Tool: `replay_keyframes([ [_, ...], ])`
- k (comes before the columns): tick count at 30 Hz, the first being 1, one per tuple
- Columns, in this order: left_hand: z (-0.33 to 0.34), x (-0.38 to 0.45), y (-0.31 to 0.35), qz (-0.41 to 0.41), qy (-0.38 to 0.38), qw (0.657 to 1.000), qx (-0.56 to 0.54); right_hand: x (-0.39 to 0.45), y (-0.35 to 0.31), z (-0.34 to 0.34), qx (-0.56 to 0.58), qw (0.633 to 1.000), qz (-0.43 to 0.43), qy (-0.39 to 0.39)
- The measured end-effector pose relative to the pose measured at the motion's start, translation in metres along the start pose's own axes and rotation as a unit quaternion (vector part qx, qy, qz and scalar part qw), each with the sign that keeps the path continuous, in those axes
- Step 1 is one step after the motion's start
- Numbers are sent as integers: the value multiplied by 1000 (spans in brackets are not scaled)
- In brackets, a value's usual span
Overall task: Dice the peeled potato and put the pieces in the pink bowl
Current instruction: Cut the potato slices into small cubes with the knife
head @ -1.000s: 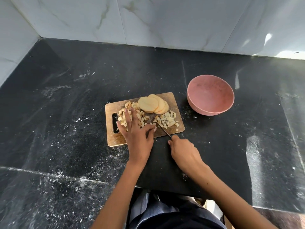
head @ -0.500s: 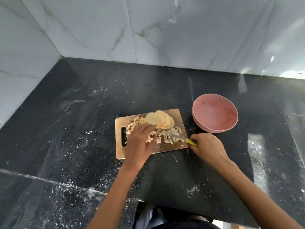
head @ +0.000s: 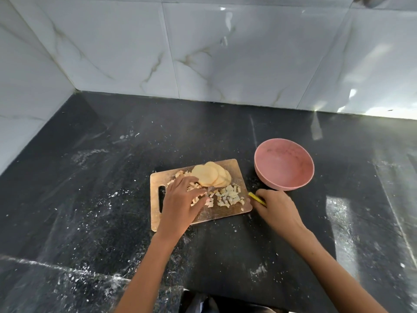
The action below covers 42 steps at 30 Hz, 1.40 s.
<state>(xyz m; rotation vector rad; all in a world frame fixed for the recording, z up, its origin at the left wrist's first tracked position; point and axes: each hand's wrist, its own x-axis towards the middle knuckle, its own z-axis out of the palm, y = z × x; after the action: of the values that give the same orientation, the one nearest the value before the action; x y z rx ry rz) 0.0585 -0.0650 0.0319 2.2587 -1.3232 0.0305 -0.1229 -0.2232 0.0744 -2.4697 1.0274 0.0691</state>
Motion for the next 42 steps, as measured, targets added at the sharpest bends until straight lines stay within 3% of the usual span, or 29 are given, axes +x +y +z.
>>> replay_keyframes([
  [4,6,-7,0,-37,16,999,-5,9,-8,21,121,991,43,30],
  [10,10,-18,1,-46,8,998,-30,15,-24,47,131,987,36,87],
  [18,22,-25,13,-17,-7,1000,-20,11,-57,54,227,972,-20,61],
  [26,24,-22,17,-41,47,998,-25,21,-33,43,288,941,87,155],
  [35,11,-26,6,-77,66,994,-38,18,-66,58,187,977,20,96],
  [38,10,-29,3,-85,57,994,-39,14,-65,56,218,974,10,64],
  [42,9,-30,4,-89,56,994,-43,16,-44,38,284,955,40,76],
])
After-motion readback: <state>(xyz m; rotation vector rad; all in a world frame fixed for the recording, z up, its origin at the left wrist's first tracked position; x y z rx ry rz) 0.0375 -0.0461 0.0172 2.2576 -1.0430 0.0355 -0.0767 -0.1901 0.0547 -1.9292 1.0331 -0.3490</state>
